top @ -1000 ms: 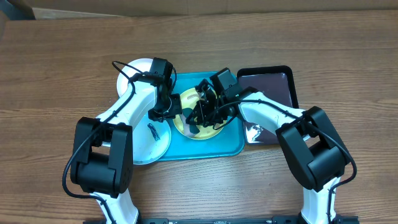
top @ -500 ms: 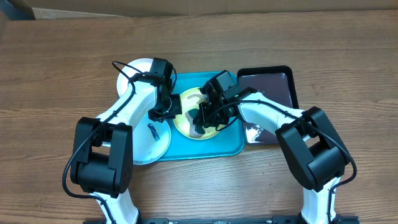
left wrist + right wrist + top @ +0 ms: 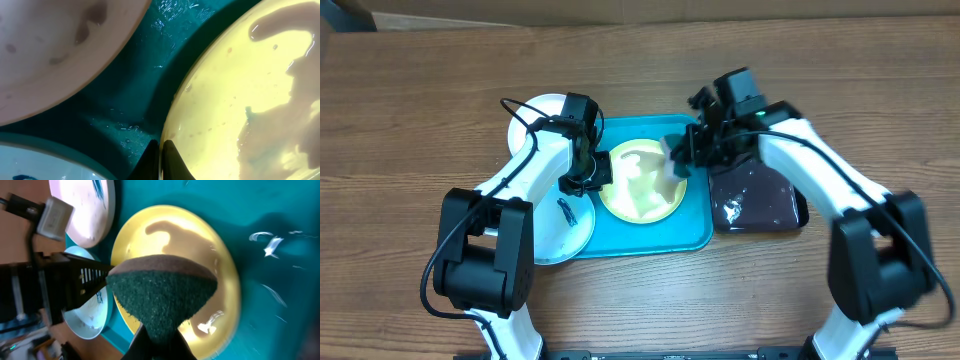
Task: Clean dirty plates on tray and stack at the side
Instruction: 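Return the sponge to the black tray with the right gripper, then release the sponge and raise the right gripper away to the right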
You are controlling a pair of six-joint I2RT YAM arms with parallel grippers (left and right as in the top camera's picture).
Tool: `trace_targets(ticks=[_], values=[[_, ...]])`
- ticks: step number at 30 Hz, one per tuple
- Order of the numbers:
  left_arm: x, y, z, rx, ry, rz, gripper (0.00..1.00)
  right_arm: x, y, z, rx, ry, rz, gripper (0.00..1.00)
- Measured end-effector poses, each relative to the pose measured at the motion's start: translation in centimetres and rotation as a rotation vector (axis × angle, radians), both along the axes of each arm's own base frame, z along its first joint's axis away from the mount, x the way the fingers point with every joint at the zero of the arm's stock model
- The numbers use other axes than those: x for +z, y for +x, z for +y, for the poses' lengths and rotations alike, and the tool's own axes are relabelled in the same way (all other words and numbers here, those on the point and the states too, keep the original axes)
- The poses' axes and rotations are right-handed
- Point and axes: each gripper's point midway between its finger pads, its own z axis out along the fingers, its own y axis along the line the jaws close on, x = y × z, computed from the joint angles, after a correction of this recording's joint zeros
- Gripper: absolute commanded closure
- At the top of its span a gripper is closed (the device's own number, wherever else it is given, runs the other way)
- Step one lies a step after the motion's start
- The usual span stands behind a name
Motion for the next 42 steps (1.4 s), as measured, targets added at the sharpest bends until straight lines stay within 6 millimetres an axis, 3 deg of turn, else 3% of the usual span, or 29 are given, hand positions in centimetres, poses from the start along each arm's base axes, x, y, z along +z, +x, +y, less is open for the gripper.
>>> trace_targets(ticks=[4, 10, 15, 25, 28, 32, 35, 39, 42], values=[[0.0, 0.0, 0.0, 0.000, -0.001, 0.000, 0.96, 1.4, 0.1, -4.0, -0.051, -0.118, -0.026, 0.96], [0.0, 0.0, 0.0, 0.000, -0.001, 0.000, 0.96, -1.6, -0.1, -11.7, -0.158, -0.436, 0.020, 0.96], [0.0, 0.0, 0.0, 0.000, -0.001, 0.000, 0.96, -3.1, -0.2, -14.9, -0.191, -0.606, -0.002, 0.96], [0.0, 0.0, 0.0, 0.000, -0.001, 0.000, 0.95, -5.5, -0.7, -16.3, -0.189, -0.683, -0.023, 0.94], [0.0, 0.0, 0.0, 0.000, -0.001, 0.000, 0.94, -5.6, -0.6, -16.4, -0.192, -0.684, -0.025, 0.82], [0.0, 0.0, 0.0, -0.001, -0.001, -0.001, 0.88, -5.6, -0.5, -16.5, -0.189, -0.696, -0.036, 0.47], [0.0, 0.0, 0.0, -0.005, 0.001, 0.000, 0.78, -5.6, -0.4, -16.7, -0.181, -0.707, -0.041, 0.43], [0.0, 0.0, 0.0, -0.004, 0.003, 0.000, 0.76, -5.3, -0.5, -17.5, -0.209, -0.703, -0.016, 0.39], [0.0, 0.0, 0.0, -0.004, 0.003, 0.000, 0.77, -3.9, 0.6, -19.2, -0.266, -0.681, -0.006, 0.32]])
